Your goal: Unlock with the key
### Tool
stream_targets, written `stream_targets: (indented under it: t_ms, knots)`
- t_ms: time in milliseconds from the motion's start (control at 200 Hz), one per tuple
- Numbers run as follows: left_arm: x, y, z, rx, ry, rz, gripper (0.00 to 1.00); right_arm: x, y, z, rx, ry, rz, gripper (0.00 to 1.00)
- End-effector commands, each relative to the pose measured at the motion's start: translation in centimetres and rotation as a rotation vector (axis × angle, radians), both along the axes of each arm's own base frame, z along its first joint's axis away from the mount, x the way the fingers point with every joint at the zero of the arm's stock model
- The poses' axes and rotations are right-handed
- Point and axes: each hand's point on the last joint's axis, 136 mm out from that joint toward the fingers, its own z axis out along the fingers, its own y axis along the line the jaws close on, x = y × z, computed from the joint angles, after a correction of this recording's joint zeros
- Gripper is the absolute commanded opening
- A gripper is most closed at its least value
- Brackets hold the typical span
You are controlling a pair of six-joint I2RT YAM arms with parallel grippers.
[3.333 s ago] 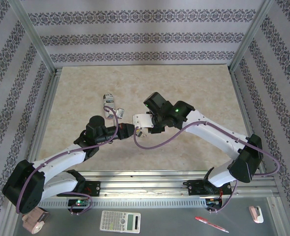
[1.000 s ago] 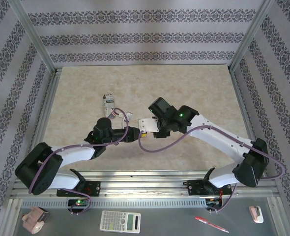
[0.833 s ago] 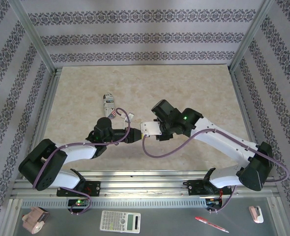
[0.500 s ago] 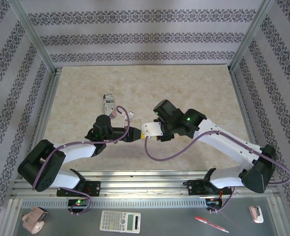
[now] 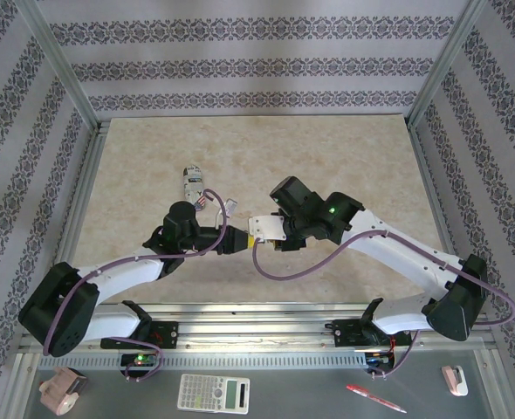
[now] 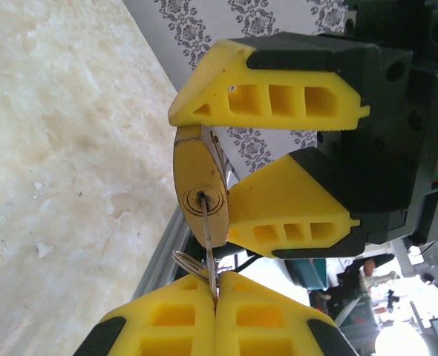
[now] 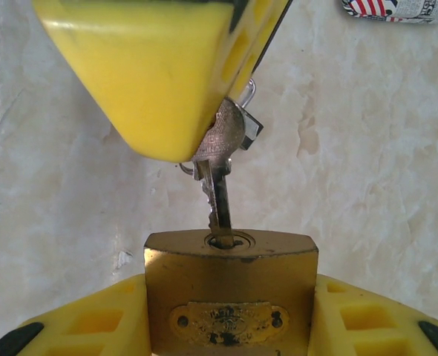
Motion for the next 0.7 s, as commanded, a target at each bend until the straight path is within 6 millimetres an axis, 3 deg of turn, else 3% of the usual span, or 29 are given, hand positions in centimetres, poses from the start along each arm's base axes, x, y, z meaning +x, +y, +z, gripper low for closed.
stream_targets:
  t_ms: [0,290,694]
  knots:
    - [0.4,-0.9,3.0,-0.029,-0.213,-0.023,0.00,-3.2,5.2,4.0,0.256,0.088,0.166,0.00]
    - [0.5,-0.9,3.9,-0.003,-0.260,-0.024,0.00,-3.6,4.6,3.4,0.227,0.071,0.186,0.00]
    - [1.2,-3.0,6.2,-0.281,0.051,-0.051,0.00,-2.1,4.7,2.3,0.143,-0.081,0.210,0.00]
